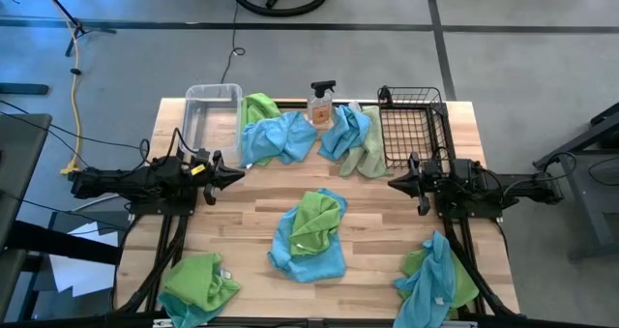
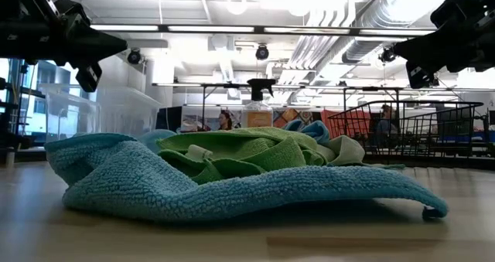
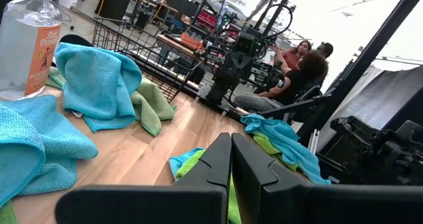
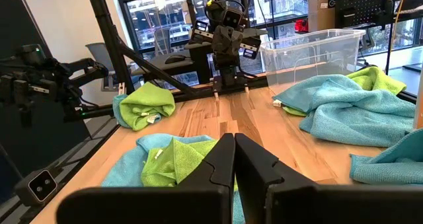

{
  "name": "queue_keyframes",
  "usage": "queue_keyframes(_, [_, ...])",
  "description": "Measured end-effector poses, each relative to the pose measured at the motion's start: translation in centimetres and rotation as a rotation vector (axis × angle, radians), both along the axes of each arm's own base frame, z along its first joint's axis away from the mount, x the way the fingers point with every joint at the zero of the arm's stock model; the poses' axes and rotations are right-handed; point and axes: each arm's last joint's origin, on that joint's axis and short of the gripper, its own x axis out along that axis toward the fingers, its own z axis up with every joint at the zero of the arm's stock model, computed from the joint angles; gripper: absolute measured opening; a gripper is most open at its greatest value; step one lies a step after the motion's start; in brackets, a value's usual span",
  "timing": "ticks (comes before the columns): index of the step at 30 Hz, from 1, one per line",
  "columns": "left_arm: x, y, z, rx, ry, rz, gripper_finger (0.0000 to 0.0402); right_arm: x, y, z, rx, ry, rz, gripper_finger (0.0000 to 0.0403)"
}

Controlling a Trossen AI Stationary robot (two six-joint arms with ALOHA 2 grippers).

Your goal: Sort microfiber towel by color & place in baskets

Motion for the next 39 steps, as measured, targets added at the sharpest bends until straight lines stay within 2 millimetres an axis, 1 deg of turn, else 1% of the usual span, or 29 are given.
queue_keyframes(19, [0.0,0.0,0.0,0.000,0.000,0.000,0.0000,0.0,0.0,0.0,0.009,-0.004,0.001,0.0007])
queue_keyframes(21, [0.0,0.0,0.0,0.000,0.000,0.000,0.0000,0.0,0.0,0.3,0.115,-0.031,0.004,0.0007])
queue_keyframes(23, [0.0,0.0,0.0,0.000,0.000,0.000,0.0000,-0.1,0.0,1.2,0.262,-0.109,0.011,0.0007])
queue_keyframes(28, [0.0,0.0,0.0,0.000,0.000,0.000,0.0000,-0.8,-0.4,3.8,0.524,-0.410,-0.025,0.0007])
queue_keyframes(31, [0.0,0.0,0.0,0.000,0.000,0.000,0.0000,-1.3,-0.7,4.7,0.568,-0.545,-0.098,0.0007])
queue_keyframes(33, [0.0,0.0,0.0,0.000,0.000,0.000,0.0000,-1.5,-0.8,5.0,0.569,-0.584,-0.124,0.0007])
queue_keyframes(36, [0.0,0.0,0.0,0.000,0.000,0.000,0.0000,-1.2,-0.9,4.8,0.588,-0.571,-0.161,0.0007])
queue_keyframes(39, [0.0,0.0,0.0,0.000,0.000,0.000,0.0000,-0.4,-1.0,4.7,0.611,-0.510,-0.213,0.0013])
